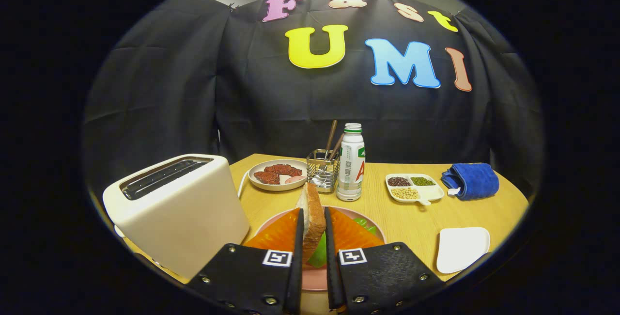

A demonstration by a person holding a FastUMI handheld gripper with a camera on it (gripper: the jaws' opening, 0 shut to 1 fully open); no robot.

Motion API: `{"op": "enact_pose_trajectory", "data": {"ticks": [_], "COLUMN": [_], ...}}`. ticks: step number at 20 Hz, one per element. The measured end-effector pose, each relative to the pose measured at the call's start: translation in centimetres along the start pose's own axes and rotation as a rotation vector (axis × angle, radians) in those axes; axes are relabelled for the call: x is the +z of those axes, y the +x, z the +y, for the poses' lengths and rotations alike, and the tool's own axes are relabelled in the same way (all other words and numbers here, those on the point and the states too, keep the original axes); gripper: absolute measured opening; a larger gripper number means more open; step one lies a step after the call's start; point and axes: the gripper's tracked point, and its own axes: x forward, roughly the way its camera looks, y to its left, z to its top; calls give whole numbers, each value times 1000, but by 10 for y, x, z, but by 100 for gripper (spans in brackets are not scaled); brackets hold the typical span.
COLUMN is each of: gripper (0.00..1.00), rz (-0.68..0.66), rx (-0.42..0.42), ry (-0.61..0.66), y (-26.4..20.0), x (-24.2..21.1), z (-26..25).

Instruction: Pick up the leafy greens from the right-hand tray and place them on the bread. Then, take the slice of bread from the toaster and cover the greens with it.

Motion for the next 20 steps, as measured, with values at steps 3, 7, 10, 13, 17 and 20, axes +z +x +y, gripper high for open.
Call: {"op": "enact_pose_trajectory", "data": {"ticks": [3,7,10,13,17,20], "gripper": [25,39,40,39,39,40], "rz": [24,59,48,29,-4,-19], "rx": [-11,-15,-17,-17,-16,-30], "ry": [-7,6,3,0,6,3], "y": [3,7,5,-2,-15,-27], "x": [-8,-19,-15,-8,3,7], "z": [-7,-14,-18,-22,-36,-53]}}
